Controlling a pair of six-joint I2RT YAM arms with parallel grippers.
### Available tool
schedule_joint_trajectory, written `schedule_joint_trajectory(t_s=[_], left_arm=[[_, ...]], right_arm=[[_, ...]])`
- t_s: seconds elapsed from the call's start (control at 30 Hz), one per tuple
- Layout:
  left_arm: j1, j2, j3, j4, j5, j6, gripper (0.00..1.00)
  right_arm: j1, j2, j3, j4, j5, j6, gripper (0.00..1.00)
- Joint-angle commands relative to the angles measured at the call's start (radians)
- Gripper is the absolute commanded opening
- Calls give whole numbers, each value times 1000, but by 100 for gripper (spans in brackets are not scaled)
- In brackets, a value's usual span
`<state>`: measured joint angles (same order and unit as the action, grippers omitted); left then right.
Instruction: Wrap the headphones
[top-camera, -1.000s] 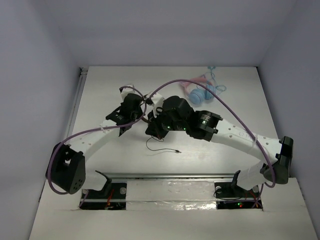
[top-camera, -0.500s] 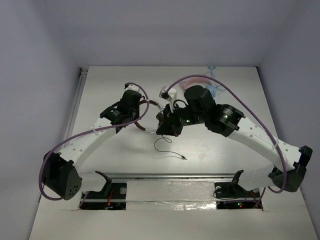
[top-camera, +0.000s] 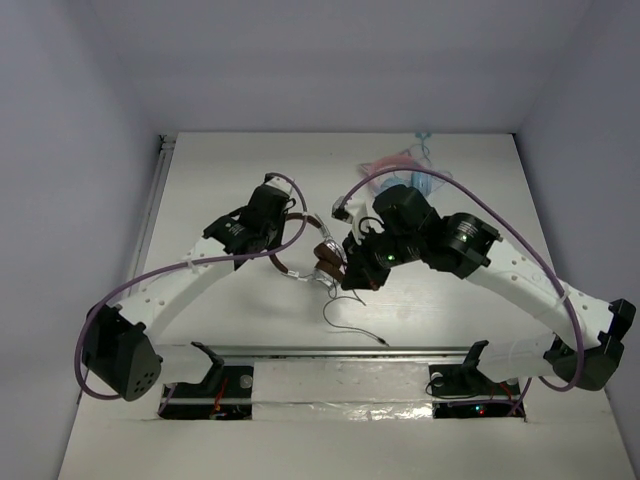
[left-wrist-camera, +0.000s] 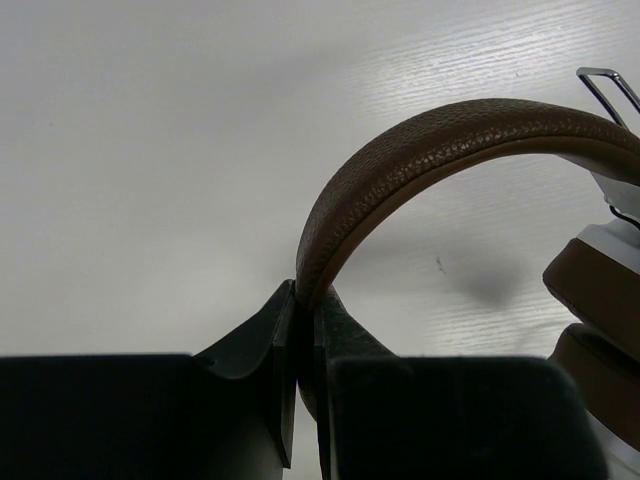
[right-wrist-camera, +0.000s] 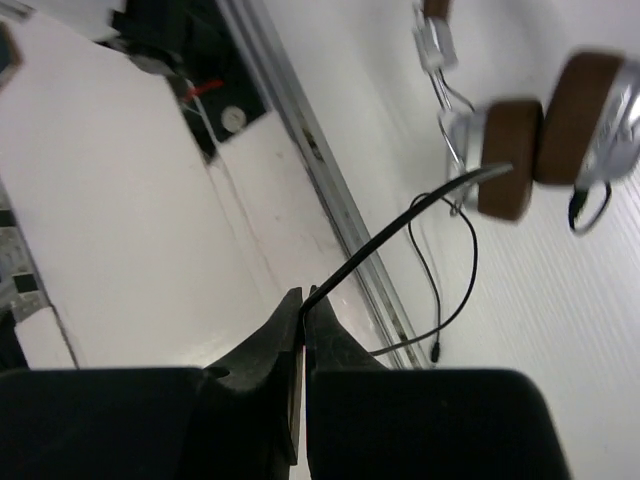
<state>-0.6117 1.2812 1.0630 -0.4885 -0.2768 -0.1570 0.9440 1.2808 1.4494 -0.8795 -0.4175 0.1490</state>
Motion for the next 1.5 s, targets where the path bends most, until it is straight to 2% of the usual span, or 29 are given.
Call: schedule_joint_trajectory(t_s=[0.0, 0.07, 0.17, 0.3, 0.37, 0.47, 0.53, 0.67, 0.7, 0.8, 1.07, 1.2, 1.27, 1.4, 1.47], left_arm=[[0, -54, 46, 44, -73, 11, 0], [0, -52, 40, 50, -61, 14, 0], [0, -77, 5, 102, 117, 31, 0], [0, -45, 21, 76, 87, 24, 0], [0, -49, 25, 93, 61, -7, 0], [91, -66, 40, 114, 118, -48, 0], [166, -68, 57, 149, 207, -88, 0], [179, -42, 94, 194, 272, -159, 0], [170, -34, 100, 221, 321, -170, 0], [89, 1, 98, 241, 176, -216, 0], [-11, 78, -18, 415, 136, -297, 0], [-65, 148, -35, 459, 148, -322, 0], [-103, 176, -35, 475, 133, -322, 0], [-114, 185, -90, 522, 203, -334, 0], [-114, 184, -113, 524, 209, -338, 0]], right_arm=[[4, -18, -12, -96, 141, 24, 0], [4, -20, -3, -121, 288, 60, 0], [4, -3, 46, -153, 434, 77, 0], [4, 44, 124, -203, 493, 47, 0], [30, 80, 111, -231, 520, 64, 0], [99, 68, 46, -165, 320, 70, 0], [130, 55, -16, -90, 280, 83, 0], [151, 31, -70, 5, 195, 84, 0], [160, 34, -70, 31, 188, 83, 0], [173, 80, -12, 42, 168, 52, 0], [182, 176, 109, 106, 93, -26, 0], [182, 155, 111, 154, 57, -32, 0], [182, 144, 106, 162, 103, -31, 0], [171, 82, 88, 211, 161, -20, 0], [125, 17, 71, 255, 180, -12, 0]])
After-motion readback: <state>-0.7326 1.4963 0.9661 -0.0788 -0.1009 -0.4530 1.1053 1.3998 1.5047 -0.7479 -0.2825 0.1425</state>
